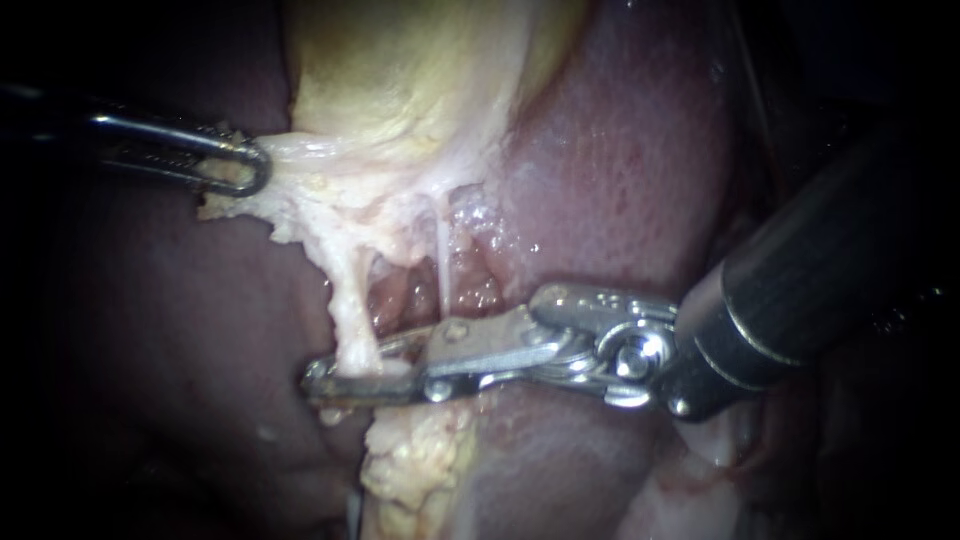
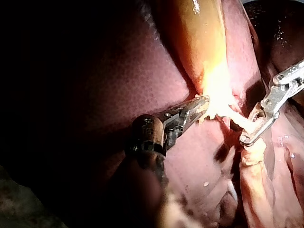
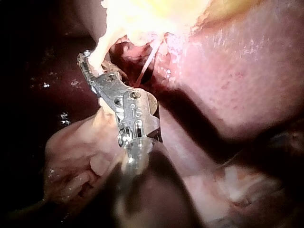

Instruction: Going back second clip left tube

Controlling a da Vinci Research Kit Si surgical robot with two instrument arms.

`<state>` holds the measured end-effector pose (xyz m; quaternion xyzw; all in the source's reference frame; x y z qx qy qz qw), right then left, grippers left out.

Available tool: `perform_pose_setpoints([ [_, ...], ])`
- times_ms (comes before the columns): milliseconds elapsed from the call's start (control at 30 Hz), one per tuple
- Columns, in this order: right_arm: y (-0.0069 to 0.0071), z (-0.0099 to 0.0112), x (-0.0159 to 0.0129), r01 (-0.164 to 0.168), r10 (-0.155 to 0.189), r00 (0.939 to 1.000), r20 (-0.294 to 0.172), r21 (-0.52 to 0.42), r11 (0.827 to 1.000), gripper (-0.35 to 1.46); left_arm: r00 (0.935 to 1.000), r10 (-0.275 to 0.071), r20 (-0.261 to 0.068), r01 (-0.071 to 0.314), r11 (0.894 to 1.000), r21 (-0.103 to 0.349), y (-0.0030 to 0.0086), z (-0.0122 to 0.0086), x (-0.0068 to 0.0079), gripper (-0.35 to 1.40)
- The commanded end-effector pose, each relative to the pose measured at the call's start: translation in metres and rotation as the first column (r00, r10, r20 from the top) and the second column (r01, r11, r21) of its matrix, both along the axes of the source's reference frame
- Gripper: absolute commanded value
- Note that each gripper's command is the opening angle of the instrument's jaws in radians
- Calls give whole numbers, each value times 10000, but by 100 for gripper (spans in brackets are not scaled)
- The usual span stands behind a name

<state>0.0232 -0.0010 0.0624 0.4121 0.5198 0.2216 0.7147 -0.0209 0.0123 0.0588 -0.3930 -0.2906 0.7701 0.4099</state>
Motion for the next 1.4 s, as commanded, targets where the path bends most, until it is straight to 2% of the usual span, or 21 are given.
perform_pose_setpoints([
  [33,-1,1,1,216,-216,9997,-99,68,9997,-35,10000,-6,-5,6,10000,-2,0,0,0,-35],
  [67,-1,2,1,343,-339,9990,-278,145,9993,-24,10000,-6,-5,6,10000,-2,0,0,0,-35],
  [100,-3,4,2,328,-320,9984,-472,180,9993,-2,10000,-6,-5,6,10000,-2,0,0,0,-35],
  [167,-6,9,5,221,-205,9970,-742,203,9996,28,10000,-6,-5,6,10000,-2,0,0,0,-35],
  [200,-7,12,9,184,-165,9959,-888,206,9996,37,10000,-7,-6,7,10000,-2,0,0,0,-35],
  [267,-10,19,14,176,-147,9951,-978,286,9994,43,10000,-7,-6,7,10000,-2,0,-1,0,-35],
  [300,-12,25,18,68,-46,9952,-979,227,9997,46,10000,-8,-6,8,10000,-2,0,-1,0,-35],
  [500,-13,62,32,-552,533,9963,-667,-256,9981,50,10000,-10,-9,10,10000,-5,-1,-1,-1,-35],
  [633,-3,87,28,-894,833,9945,-631,-1013,9908,50,10000,-13,-11,13,10000,-5,-2,-1,-1,-35],
  [733,6,96,24,-1115,1025,9927,-631,-1602,9808,50,10000,-13,-11,13,10000,-5,-2,-1,-1,-35],
  [867,12,103,19,-1284,1187,9911,-598,-2007,9712,50,10000,-14,-11,14,10000,-4,-2,-1,-1,-35],
  [967,16,102,16,-1372,1259,9901,-620,-2387,9614,50,10000,-15,-12,15,10000,-3,-2,-2,-1,-35],
  [1100,22,96,8,-1475,1360,9887,-626,-2522,9564,50,10000,-18,-13,18,10000,-1,-3,-3,-1,-35],
  [1300,27,88,-10,-1220,1171,9925,-344,-2840,9510,50,10000,-15,-11,15,10000,0,-3,-3,-1,-35],
  [1400,23,85,-17,-1059,965,9942,-472,-2813,9538,50,10000,-15,-11,15,10000,0,-3,-4,-1,-35],
])
